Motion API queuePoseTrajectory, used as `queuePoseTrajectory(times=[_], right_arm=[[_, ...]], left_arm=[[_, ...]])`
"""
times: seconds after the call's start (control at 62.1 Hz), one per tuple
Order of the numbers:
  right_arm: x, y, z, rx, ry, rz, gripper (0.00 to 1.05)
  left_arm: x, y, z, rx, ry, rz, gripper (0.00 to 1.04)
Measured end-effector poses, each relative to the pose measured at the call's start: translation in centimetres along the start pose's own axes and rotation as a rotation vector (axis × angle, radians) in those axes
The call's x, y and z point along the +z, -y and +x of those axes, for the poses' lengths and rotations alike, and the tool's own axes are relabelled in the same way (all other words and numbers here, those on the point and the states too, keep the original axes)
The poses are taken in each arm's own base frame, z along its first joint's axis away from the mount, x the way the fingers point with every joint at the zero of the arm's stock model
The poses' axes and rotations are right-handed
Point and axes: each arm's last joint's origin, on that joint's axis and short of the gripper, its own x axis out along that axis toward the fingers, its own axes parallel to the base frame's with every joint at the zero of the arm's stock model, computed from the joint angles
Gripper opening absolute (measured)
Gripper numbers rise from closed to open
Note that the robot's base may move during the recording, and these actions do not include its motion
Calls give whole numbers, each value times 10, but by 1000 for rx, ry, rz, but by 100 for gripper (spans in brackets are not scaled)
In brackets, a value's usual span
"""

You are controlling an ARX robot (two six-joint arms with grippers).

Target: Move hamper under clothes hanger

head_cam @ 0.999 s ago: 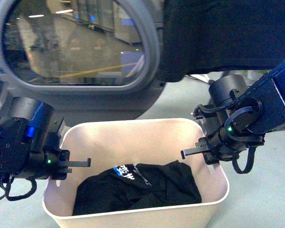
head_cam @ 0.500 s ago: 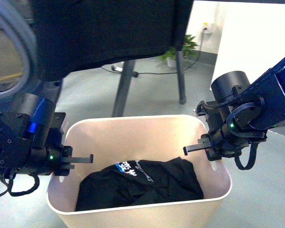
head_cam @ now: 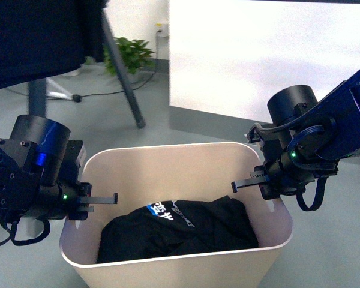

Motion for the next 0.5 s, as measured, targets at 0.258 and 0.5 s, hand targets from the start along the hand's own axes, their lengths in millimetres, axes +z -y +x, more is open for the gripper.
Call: queuePoseTrajectory(times=[0.258,0.5], right_arm=[[0,0,0,3,0,0,3],[-1,13,1,-35,-5,22,3]], left_arm=[[0,0,0,3,1,0,4],[0,12,-2,-40,3,19,4]])
